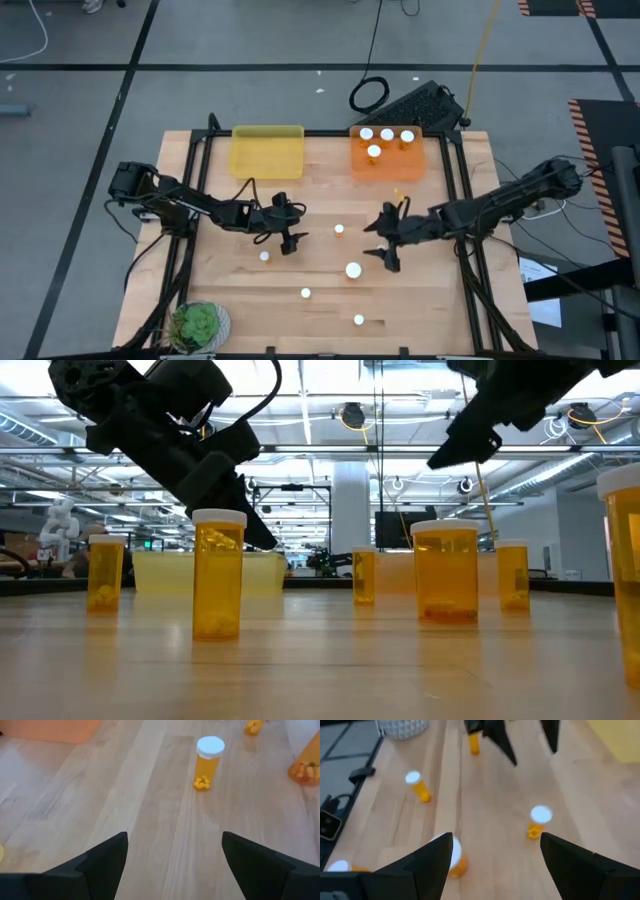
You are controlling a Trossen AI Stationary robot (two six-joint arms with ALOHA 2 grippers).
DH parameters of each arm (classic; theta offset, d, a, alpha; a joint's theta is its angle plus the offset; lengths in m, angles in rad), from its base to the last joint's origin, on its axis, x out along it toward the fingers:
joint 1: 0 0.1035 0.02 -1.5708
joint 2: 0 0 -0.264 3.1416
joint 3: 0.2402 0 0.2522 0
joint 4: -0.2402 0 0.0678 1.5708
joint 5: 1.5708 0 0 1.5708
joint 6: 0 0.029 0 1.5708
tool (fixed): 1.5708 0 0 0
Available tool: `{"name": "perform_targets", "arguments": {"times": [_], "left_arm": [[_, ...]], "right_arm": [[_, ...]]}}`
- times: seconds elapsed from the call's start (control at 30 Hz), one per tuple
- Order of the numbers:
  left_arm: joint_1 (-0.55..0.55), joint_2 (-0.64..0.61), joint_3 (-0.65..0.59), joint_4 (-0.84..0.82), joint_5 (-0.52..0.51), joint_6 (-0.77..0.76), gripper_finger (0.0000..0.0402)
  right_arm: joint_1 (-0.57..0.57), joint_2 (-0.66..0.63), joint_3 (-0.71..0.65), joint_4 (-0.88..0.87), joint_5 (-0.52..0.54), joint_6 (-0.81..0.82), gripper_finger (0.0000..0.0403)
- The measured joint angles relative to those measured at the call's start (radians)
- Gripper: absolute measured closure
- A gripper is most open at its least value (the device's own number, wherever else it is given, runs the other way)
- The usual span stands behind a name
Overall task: Pick and place medicine bottles into bin by pill shape (circle, oval)
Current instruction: Put the big yellow pill bottle into the transparent orange bin
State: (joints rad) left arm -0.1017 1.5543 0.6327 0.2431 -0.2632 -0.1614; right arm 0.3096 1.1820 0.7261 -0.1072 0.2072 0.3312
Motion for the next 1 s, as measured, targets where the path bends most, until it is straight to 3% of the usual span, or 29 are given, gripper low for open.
{"name": "perform_targets", "arguments": {"times": [0.43,0.73,1.0], "left_arm": [[-0.018,0.0,0.0,0.002,0.001,-0.001,0.0073],[-0.018,0.0,0.0,0.002,0.001,0.0,0.0073],[-0.018,0.0,0.0,-0.001,0.001,0.008,0.0073]], "right_arm": [[0.013,0.209,0.011,0.137,-0.134,0.015,0.0108],[0.013,0.332,0.079,0.136,-0.166,-0.007,0.0062],[-0.007,0.392,0.081,0.16,-0.22,-0.005,0.0058]]}}
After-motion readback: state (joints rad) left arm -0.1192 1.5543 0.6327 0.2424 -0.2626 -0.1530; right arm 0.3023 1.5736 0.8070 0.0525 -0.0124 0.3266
